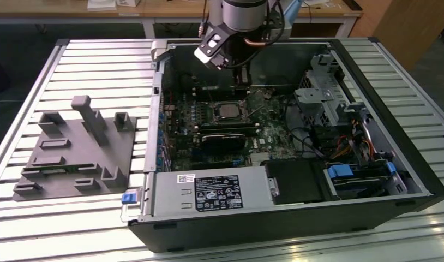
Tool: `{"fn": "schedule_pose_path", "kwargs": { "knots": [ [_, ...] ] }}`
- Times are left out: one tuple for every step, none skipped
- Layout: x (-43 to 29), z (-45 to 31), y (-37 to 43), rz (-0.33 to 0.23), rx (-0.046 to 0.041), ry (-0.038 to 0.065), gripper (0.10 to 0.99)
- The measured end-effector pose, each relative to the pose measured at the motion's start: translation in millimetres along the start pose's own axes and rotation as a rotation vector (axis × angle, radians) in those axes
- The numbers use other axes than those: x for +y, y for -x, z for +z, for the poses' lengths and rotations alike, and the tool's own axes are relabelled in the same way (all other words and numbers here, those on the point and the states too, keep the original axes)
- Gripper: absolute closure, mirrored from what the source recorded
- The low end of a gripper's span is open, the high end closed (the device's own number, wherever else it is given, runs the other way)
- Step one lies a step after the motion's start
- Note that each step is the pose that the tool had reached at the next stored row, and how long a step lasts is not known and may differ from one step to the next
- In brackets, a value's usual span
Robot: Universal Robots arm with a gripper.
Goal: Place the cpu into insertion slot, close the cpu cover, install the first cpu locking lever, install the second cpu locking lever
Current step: 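Close the cpu cover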
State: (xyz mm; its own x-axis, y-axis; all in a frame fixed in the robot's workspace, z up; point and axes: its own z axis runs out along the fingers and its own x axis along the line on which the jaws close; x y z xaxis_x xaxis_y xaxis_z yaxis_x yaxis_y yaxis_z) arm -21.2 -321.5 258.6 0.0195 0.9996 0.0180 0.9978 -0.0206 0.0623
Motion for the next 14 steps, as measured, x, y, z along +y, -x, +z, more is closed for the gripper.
{"fn": "schedule_pose_path", "kwargs": {
  "knots": [
    [1.7, 0.1, 0.0, 0.0, 0.0, 0.0, 0.98],
    [3.3, 0.2, -0.1, 0.0, 0.0, 0.0, 0.98],
    [4.8, 0.3, -0.1, 0.0, 0.0, 0.0, 0.98],
    [6.3, 0.4, -0.1, 0.0, 0.0, 0.0, 0.98],
    [7.9, 0.5, -0.2, 0.0, 0.0, 0.0, 0.98],
    [9.5, 0.6, -0.2, 0.0, 0.0001, 0.0, 0.98],
    [10.9, 0.7, -0.2, 0.0, 0.0001, 0.0, 0.98],
    [12.2, 0.8, -0.2, 0.0, 0.0, 0.0, 0.98],
    [13.4, 0.8, -0.3, 0.0, 0.0, 0.0, 0.98],
    [14.5, 0.9, -0.3, 0.0, 0.0, 0.0, 0.98],
    [15.6, 1.0, -0.3, 0.0, 0.0, 0.0, 0.98],
    [16.6, 1.0, -0.3, 0.0, 0.0, 0.0, 0.98],
    [17.6, 1.1, -0.4, 0.0, 0.0, 0.0, 0.98],
    [18.8, 1.2, -0.4, 0.0, 0.0, 0.0, 0.98]
  ]
}}
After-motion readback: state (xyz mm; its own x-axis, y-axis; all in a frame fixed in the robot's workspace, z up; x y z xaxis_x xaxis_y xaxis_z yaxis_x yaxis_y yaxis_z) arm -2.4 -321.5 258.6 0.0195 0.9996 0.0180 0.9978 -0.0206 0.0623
